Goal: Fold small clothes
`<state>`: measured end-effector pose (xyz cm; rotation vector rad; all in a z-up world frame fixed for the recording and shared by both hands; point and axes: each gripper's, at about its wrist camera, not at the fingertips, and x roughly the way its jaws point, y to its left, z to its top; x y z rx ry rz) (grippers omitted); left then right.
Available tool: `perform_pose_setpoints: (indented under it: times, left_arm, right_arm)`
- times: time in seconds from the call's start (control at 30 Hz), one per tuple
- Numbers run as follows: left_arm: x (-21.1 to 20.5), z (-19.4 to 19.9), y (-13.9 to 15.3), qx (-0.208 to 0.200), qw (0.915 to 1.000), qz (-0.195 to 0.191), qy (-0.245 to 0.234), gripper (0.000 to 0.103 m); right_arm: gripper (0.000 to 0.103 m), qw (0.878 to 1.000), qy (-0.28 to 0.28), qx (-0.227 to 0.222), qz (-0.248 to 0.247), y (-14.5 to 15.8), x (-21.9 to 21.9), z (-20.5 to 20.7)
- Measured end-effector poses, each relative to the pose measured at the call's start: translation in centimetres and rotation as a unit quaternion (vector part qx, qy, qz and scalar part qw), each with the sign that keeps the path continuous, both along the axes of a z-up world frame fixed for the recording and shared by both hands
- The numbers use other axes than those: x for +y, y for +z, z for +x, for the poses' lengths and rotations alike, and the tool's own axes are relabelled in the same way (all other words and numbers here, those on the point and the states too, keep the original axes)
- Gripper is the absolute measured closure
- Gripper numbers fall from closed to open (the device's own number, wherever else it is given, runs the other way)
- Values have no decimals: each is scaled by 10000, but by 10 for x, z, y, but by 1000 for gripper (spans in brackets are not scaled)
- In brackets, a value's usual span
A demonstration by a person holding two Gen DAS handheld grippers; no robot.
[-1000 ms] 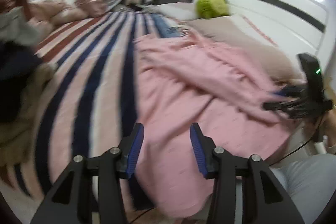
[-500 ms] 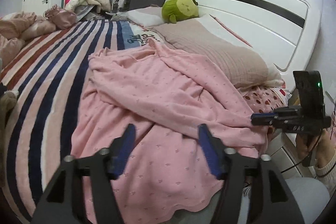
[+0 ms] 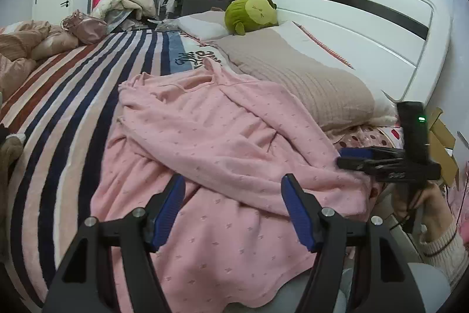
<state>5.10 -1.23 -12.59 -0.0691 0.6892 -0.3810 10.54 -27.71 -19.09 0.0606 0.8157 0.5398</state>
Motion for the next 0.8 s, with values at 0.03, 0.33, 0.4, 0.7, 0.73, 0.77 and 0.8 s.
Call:
perform_pose_setpoints:
  times: [0.03,0.33,0.4,0.7,0.73,0.77,0.8]
  left_arm:
    - [-2,0,0,-4,10000,1,-9,39]
    - [-2,5,0,25,10000,24,84,39]
    - [-1,8,-1,40,9999,29,127,39]
    - [-6,10,2,25,10000,10,69,38]
    - [-6,9,3,-1,10000,-2,90,37]
    - [-6,8,4,-19,9999,-13,107,34]
    - [-4,6,4,-60,9999,-29,143,32]
  right_arm:
    - [70,9998,184,107,-16,-4,8,4]
    - [101,9970,-549,-460,-293,30,-5,25]
    - [101,9923,-845,-692,-582,43,-17,29]
    - [26,9997,-210,-114,-10,27,-1,38]
    - [27,10000,-88,-15,4,20,6,39]
    - [27,10000,-34,70,-19,14,10,41]
    - [27,9998,28,202,-42,6,18,43]
